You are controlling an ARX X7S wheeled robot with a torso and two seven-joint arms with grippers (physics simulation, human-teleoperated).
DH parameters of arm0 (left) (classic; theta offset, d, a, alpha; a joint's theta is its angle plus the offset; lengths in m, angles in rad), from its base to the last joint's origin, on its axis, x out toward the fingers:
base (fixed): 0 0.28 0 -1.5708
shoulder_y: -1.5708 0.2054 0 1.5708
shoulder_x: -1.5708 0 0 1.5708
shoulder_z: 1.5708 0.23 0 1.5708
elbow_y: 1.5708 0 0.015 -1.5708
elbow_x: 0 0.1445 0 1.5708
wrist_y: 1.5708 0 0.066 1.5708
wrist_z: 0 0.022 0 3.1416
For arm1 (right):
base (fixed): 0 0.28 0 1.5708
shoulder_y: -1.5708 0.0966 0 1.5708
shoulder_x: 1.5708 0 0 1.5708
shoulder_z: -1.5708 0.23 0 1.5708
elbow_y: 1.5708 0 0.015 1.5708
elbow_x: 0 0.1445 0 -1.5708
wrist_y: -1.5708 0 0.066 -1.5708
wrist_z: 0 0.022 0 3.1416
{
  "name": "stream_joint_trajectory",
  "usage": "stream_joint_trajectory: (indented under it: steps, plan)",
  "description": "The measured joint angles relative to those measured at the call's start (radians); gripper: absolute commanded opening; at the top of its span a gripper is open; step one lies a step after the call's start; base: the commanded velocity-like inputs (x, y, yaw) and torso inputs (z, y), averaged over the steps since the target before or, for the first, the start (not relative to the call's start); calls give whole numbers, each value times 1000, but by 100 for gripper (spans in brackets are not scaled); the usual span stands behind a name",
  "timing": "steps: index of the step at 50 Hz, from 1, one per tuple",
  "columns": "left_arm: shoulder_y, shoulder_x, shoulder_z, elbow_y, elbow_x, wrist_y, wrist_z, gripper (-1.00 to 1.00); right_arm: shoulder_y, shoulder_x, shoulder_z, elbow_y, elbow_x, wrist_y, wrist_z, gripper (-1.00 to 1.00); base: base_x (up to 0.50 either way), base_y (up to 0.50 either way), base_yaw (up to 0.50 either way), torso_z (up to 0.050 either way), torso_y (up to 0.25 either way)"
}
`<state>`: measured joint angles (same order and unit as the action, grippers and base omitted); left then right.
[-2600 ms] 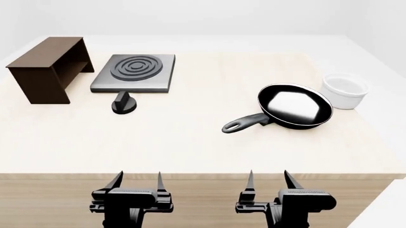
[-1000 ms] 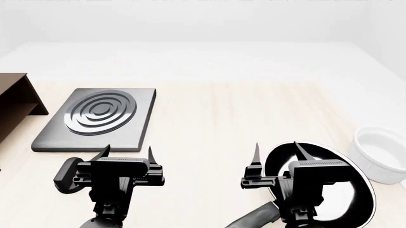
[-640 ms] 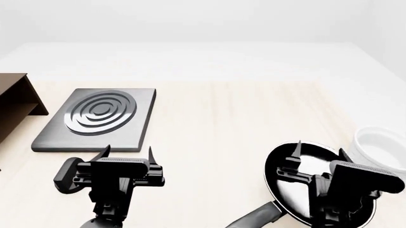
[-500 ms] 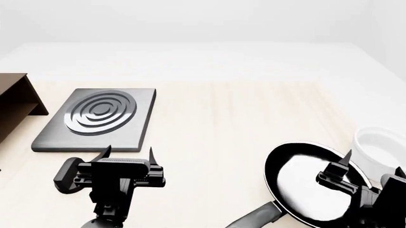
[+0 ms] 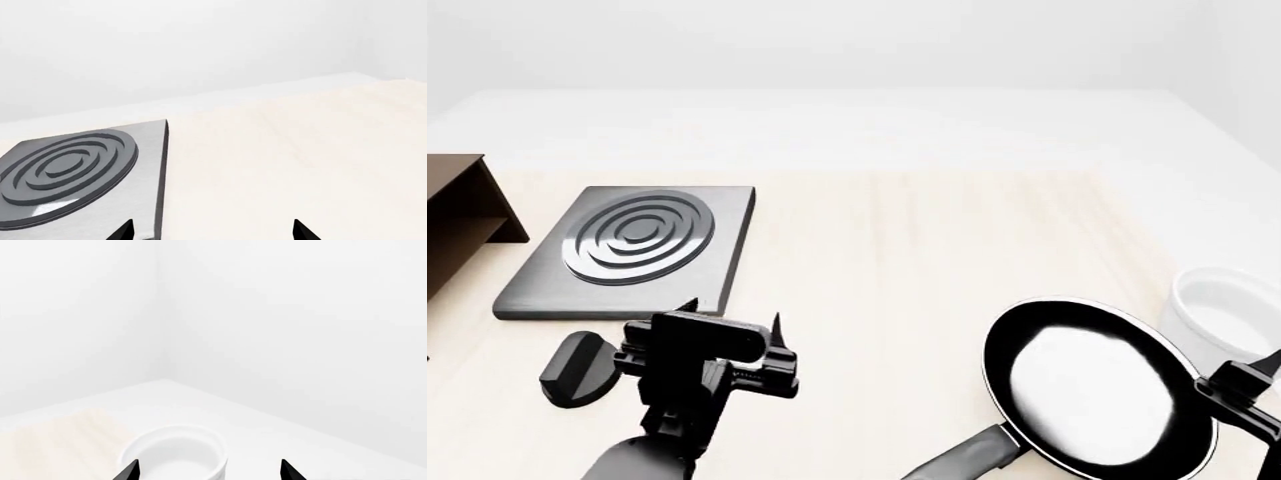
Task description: Put the frying pan on top of the cabinet.
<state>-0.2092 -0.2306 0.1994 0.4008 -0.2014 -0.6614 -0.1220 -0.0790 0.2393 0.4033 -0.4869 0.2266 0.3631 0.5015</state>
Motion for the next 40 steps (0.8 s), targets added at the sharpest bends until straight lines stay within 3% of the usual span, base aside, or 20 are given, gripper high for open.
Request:
stream_joint_trajectory:
  steps: [5,14,22,29,40]
  plan:
    - [-124,4,4,109,-146,-338,49,100,5,2,-2,6,-2,1,6,100,0,0,0,0,0]
    - [-304,-24,114,158,-653,-671,-137,100,13,7,-14,9,-6,5,12,100,0,0,0,0,0]
    - [-412,-12,201,144,-948,-791,-273,100,15,8,-24,17,-10,3,15,100,0,0,0,0,0]
    - [-473,-1,261,112,-1122,-833,-367,100,18,10,-33,29,-12,-2,15,100,0,0,0,0,0]
    - [-533,29,357,48,-1243,-843,-451,100,19,13,-37,35,-9,-6,16,100,0,0,0,0,0]
